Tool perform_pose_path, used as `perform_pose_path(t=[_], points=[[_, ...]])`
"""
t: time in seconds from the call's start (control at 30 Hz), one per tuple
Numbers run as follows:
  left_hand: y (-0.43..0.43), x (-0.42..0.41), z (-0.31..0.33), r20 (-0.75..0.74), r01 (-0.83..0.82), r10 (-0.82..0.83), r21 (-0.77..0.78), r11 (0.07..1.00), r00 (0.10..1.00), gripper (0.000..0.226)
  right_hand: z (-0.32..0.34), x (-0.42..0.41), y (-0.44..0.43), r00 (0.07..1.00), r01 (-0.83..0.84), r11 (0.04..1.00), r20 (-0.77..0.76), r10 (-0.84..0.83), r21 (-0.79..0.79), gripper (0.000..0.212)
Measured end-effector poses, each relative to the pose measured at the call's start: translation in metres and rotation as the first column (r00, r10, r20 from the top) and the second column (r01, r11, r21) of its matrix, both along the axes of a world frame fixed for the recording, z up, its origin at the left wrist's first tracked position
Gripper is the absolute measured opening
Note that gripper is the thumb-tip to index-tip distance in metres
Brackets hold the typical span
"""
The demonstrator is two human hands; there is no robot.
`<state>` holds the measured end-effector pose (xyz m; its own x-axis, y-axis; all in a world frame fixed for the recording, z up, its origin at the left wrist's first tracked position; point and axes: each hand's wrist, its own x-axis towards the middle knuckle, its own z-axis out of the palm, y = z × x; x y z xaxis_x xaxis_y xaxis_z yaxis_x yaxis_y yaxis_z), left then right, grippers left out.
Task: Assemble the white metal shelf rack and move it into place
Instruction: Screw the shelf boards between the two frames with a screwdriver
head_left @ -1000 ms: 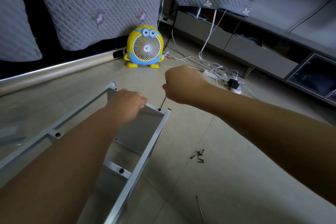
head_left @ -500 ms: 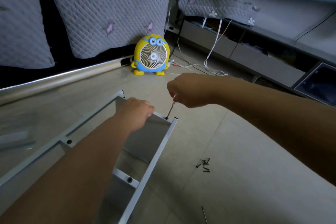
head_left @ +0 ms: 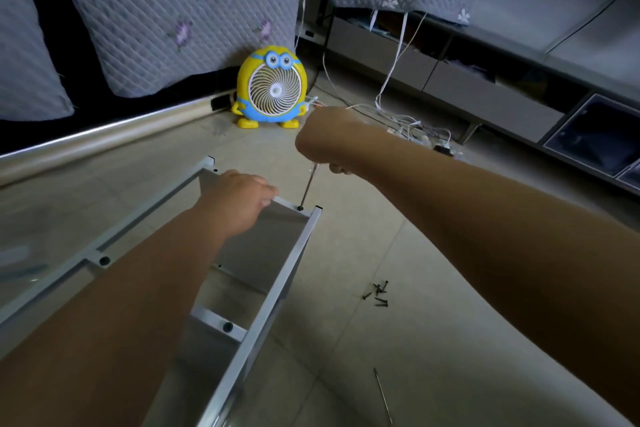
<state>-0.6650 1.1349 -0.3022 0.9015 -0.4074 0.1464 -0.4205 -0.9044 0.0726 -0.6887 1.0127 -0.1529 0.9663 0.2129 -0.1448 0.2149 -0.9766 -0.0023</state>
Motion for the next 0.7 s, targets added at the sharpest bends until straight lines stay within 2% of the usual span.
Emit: perform_pose_path(t=[0.23, 0.33, 0.43, 0.5, 0.57, 0.6, 0.67, 0.7], points=[[0.000, -0.002, 0.002, -0.031, -0.011, 0.011, 0.001, 1.000, 0.999, 0.029, -0.010, 0.003, -0.026, 0.989, 0.149, 0.968, -0.035, -0.145, 0.200, 0.026], [0.000, -0.002, 0.003, -0.049, -0.005, 0.005, 0.004, 1.000, 0.999, 0.028, -0.014, 0.008, -0.038, 0.991, 0.135, 0.956, -0.028, -0.132, 0.260, 0.020], [-0.001, -0.004, 0.007, -0.078, -0.019, 0.021, 0.023, 1.000, 0.997, 0.026, -0.009, 0.006, -0.049, 0.996, 0.061, 0.942, 0.046, -0.081, 0.330, 0.019], [-0.002, -0.006, 0.008, -0.093, -0.014, 0.016, 0.026, 1.000, 0.996, 0.039, -0.008, -0.002, -0.061, 0.993, 0.011, 0.873, 0.100, -0.068, 0.487, 0.015], [-0.005, -0.009, 0.008, -0.138, -0.059, 0.058, -0.002, 0.998, 0.989, 0.054, -0.017, -0.012, -0.075, 0.982, -0.019, 0.735, 0.150, -0.113, 0.678, 0.014], [-0.009, -0.011, 0.009, -0.162, -0.101, 0.099, -0.009, 0.995, 0.982, 0.054, -0.026, -0.016, -0.081, 0.975, -0.017, 0.675, 0.161, -0.151, 0.737, 0.016], [-0.019, -0.015, 0.012, -0.227, -0.190, 0.189, 0.017, 0.982, 0.955, 0.051, -0.048, -0.021, -0.094, 0.962, 0.020, 0.616, 0.152, -0.225, 0.787, 0.016], [-0.025, -0.018, 0.015, -0.255, -0.229, 0.231, 0.039, 0.973, 0.939, 0.059, -0.059, -0.023, -0.099, 0.959, 0.041, 0.611, 0.141, -0.247, 0.790, 0.016]])
